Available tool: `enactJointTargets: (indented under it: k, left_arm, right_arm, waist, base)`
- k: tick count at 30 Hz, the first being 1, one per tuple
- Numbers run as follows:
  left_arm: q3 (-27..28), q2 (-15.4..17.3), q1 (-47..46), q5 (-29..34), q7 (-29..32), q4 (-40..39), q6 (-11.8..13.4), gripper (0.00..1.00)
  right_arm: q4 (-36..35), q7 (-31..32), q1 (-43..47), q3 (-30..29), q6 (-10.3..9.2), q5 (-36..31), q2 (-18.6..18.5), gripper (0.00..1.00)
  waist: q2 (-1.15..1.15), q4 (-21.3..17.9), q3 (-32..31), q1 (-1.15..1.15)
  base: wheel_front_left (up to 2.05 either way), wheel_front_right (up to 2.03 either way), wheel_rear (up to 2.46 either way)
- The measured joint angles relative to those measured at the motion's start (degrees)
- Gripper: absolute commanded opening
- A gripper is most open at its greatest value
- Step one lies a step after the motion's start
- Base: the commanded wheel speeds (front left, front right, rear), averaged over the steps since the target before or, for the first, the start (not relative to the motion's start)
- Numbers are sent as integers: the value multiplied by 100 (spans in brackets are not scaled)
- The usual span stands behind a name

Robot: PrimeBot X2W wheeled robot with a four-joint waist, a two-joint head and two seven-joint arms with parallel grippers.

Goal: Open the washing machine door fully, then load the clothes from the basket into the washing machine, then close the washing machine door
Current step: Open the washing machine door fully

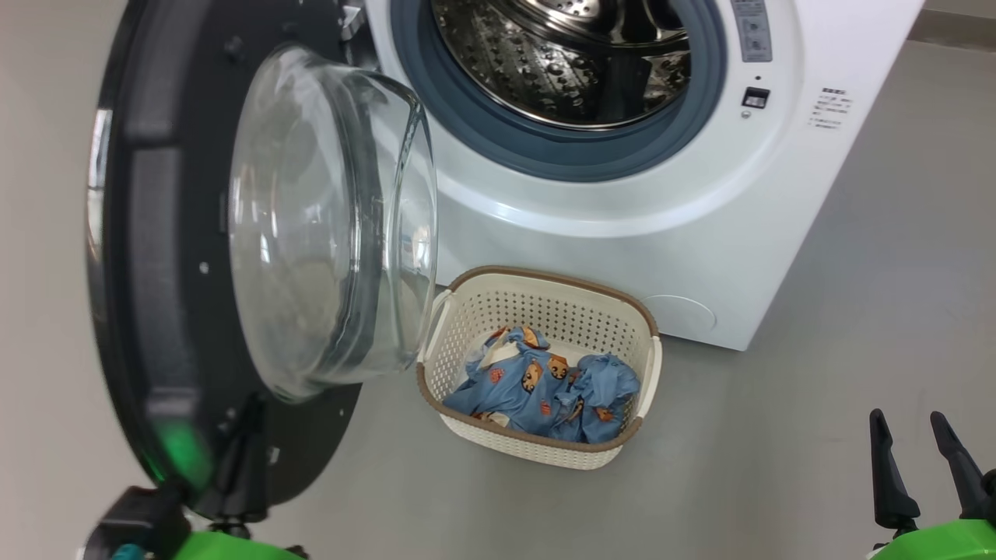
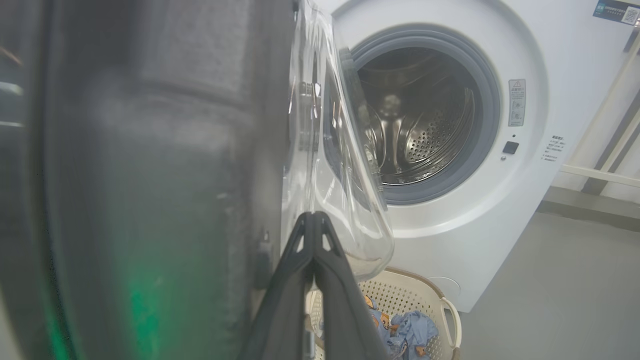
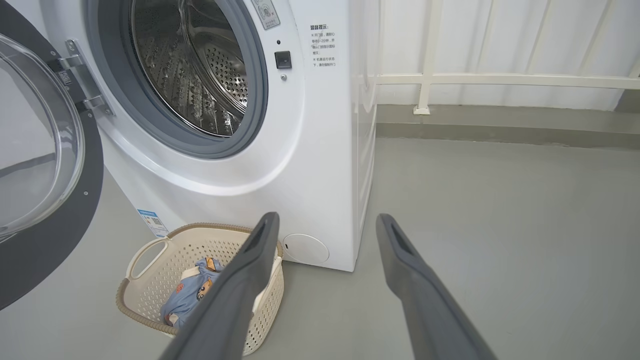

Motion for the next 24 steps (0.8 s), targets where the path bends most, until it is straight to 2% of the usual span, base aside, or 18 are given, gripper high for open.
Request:
enactJointTargets:
  k: [11, 24]
  left_arm:
    - [627, 253, -187, 7, 1, 298, 49, 0]
    - [1432, 361, -1132, 186, 0, 1062, 48, 0]
  right_arm:
    - [-4, 0, -8, 15, 0, 0, 3, 100]
    - [-35, 0, -131, -12, 0, -1, -91, 100]
  waist:
    - [0, 162, 85, 0]
    - [0, 274, 429, 0]
  base:
    - [0, 0, 0]
    - [0, 0, 0]
